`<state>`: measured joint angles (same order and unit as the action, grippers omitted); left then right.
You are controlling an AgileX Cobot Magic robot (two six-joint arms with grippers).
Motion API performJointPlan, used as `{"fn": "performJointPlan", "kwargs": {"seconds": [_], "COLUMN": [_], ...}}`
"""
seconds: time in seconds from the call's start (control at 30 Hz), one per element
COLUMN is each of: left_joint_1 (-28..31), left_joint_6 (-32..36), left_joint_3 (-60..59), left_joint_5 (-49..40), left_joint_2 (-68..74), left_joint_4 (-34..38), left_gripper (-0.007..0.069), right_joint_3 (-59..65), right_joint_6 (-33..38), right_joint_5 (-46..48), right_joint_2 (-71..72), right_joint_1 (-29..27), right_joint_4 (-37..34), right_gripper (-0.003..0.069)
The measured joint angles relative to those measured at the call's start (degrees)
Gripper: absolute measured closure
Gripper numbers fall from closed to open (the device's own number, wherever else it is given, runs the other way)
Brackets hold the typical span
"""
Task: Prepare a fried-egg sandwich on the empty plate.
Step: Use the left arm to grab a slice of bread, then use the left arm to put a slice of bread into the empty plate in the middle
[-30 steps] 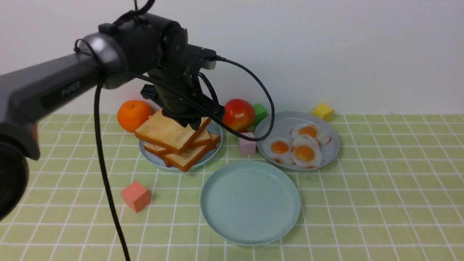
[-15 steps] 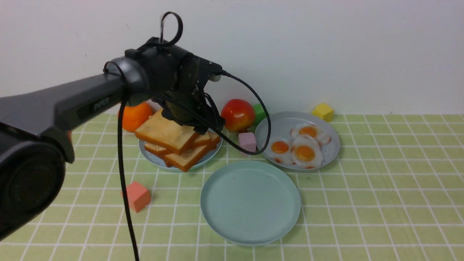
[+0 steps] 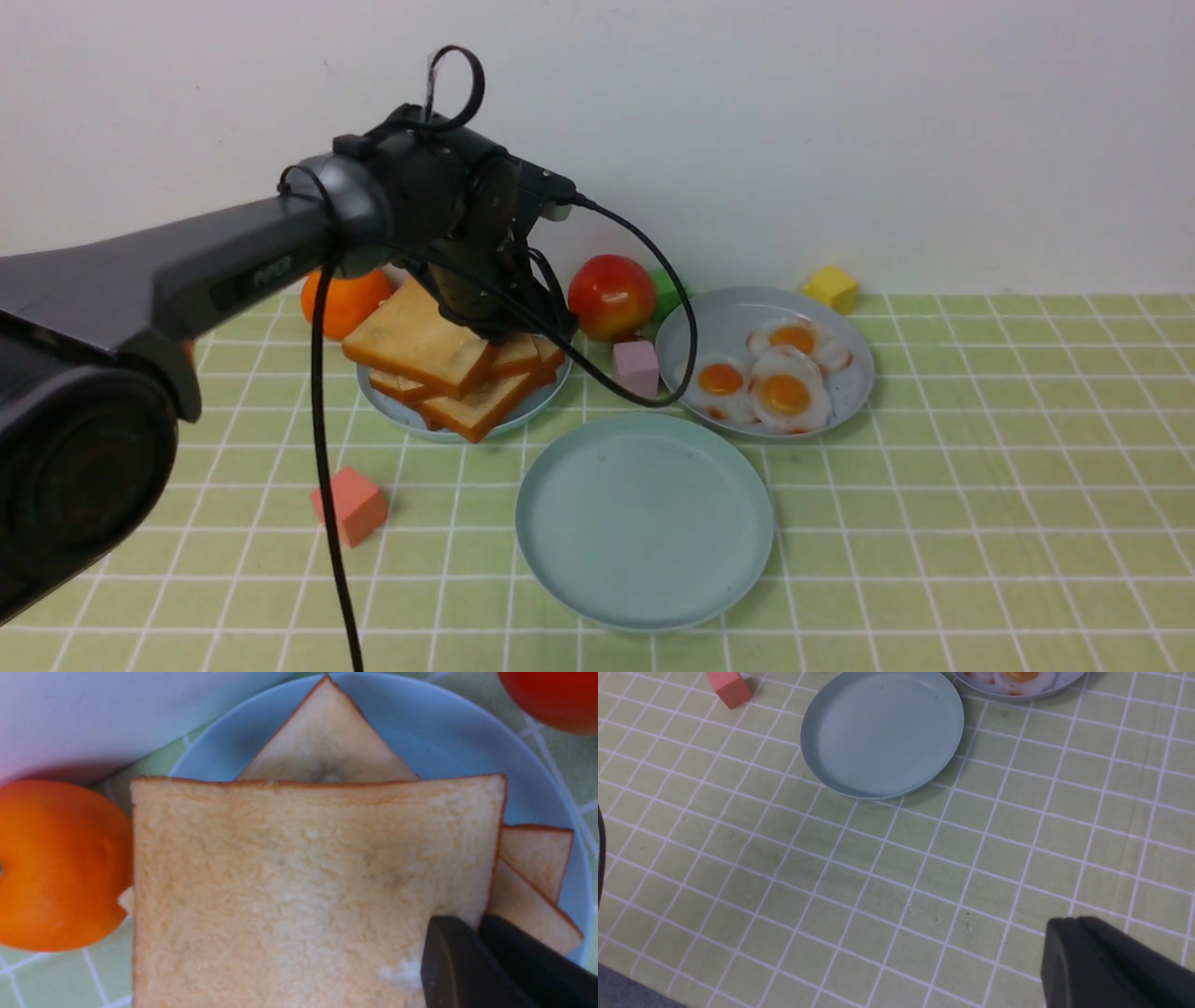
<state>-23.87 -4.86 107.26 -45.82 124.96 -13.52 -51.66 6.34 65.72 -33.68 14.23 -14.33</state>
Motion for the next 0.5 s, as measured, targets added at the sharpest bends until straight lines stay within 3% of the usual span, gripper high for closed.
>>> {"fn": "performJointPlan", "kwargs": {"seconds": [0.2,0.5], "left_joint_1": [-2.70,-19.95], "left_joint_6": [-0.05,-0.05], "left_joint_3": [-0.78,-12.61], "left_joint_5": [-7.29,-8.04], "left_joint_2": [-9.03,-15.70], "left_joint_4": [0.39,2.29], "left_gripper": [0.0605,0.0605], "right_joint_3": [0.00,0.00], "right_joint_6": [0.00,0.00], "right_joint_5": [0.00,0.16], "right_joint_2": [0.00,1.31], "right_joint_1": [0.00,0.00], "right_joint_4": [0.00,2.08], "right_gripper": [0.0628,0.0622]}}
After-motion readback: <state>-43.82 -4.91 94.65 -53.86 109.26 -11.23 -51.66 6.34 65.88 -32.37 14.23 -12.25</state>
